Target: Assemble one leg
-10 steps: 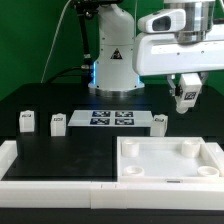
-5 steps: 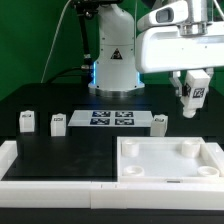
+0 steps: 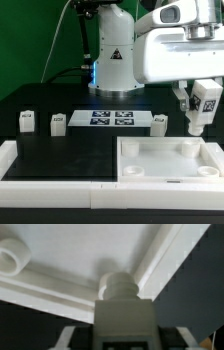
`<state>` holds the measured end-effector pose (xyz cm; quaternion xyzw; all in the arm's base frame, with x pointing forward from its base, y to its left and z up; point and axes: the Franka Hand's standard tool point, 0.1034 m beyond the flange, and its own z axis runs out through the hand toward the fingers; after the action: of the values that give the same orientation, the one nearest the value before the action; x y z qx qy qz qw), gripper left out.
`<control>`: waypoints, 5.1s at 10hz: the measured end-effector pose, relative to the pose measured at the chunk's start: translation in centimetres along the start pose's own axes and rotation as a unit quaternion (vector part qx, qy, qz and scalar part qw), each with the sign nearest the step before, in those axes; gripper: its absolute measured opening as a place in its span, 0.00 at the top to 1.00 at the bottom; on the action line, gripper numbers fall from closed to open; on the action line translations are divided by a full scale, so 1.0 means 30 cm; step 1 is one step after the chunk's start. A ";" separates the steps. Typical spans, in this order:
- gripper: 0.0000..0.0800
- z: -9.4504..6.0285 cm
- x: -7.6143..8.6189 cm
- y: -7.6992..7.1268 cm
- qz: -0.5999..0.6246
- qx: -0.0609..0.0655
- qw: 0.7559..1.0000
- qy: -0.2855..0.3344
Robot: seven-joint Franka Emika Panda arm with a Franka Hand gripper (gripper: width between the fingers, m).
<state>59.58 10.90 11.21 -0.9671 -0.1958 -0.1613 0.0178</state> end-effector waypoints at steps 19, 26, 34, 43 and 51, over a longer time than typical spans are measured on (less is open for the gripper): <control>0.64 0.166 0.029 -0.022 -0.005 -0.019 0.995 0.099; 0.64 0.209 -0.006 -0.015 -0.002 -0.019 0.995 0.095; 0.20 0.210 -0.003 -0.022 0.004 -0.020 0.995 0.099; 0.19 0.123 0.016 -0.060 0.007 0.001 0.999 0.039; 0.19 0.123 0.016 -0.060 0.007 0.001 0.999 0.039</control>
Offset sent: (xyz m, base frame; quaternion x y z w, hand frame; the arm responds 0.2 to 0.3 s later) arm 0.0000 0.0000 0.0000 0.0000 0.0000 0.0000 1.0000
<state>60.43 13.10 7.81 -0.9616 -0.1878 -0.1983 0.0275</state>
